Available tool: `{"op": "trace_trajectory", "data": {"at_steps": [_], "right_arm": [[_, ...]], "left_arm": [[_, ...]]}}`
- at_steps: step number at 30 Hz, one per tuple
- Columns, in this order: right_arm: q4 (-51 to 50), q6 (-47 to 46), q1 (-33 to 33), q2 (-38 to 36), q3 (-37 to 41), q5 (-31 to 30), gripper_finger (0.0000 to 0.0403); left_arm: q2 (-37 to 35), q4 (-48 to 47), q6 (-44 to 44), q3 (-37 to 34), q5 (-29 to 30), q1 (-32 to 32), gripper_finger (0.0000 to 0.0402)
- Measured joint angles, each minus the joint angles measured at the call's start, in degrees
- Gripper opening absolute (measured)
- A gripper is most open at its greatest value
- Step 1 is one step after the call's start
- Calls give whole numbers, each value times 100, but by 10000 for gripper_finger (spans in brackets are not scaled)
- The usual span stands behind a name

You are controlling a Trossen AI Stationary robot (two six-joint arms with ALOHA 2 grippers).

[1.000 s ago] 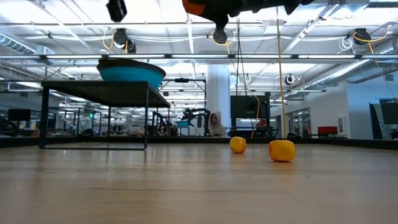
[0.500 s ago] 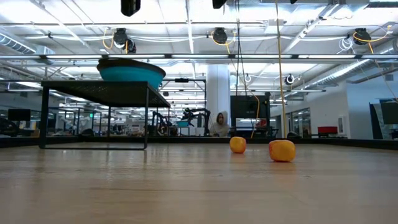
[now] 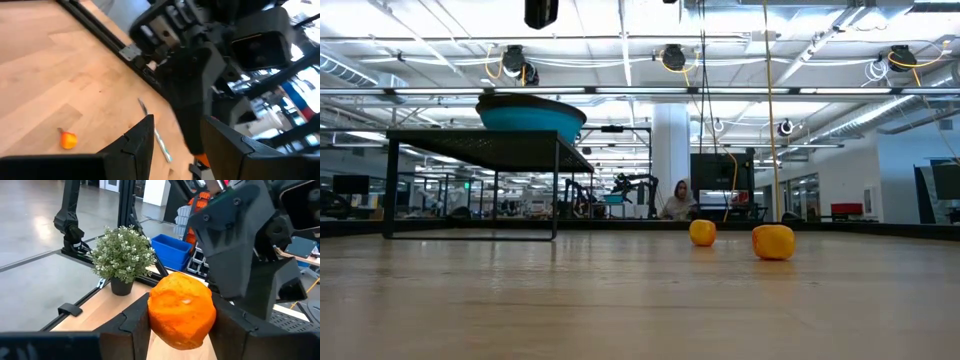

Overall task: Pick & Place Fruit
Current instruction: Put the orange into the blue strainer bowl on the shelf

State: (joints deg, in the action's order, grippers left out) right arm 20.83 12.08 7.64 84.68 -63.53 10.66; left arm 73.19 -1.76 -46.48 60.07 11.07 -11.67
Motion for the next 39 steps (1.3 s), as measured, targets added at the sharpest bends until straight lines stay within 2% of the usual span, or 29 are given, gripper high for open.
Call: {"op": "trace_trajectory", "data": {"at_steps": [3,13,26,32,39], "right_arm": [[4,0,0,0,0,1,155],[14,82,-2,0,0,-23,156],[37,125,-16,4,-3,-335,157],[120,127,-20,2,-7,-343,155],[321,122,-22,4,-7,-476,156]], "left_arm": [[-2,70,205,0,-235,1,157],[-3,252,634,-4,-321,7,159],[110,373,673,-11,-387,40,249],[109,460,678,-11,-520,28,267],[354,562,635,-10,-527,17,269]]}}
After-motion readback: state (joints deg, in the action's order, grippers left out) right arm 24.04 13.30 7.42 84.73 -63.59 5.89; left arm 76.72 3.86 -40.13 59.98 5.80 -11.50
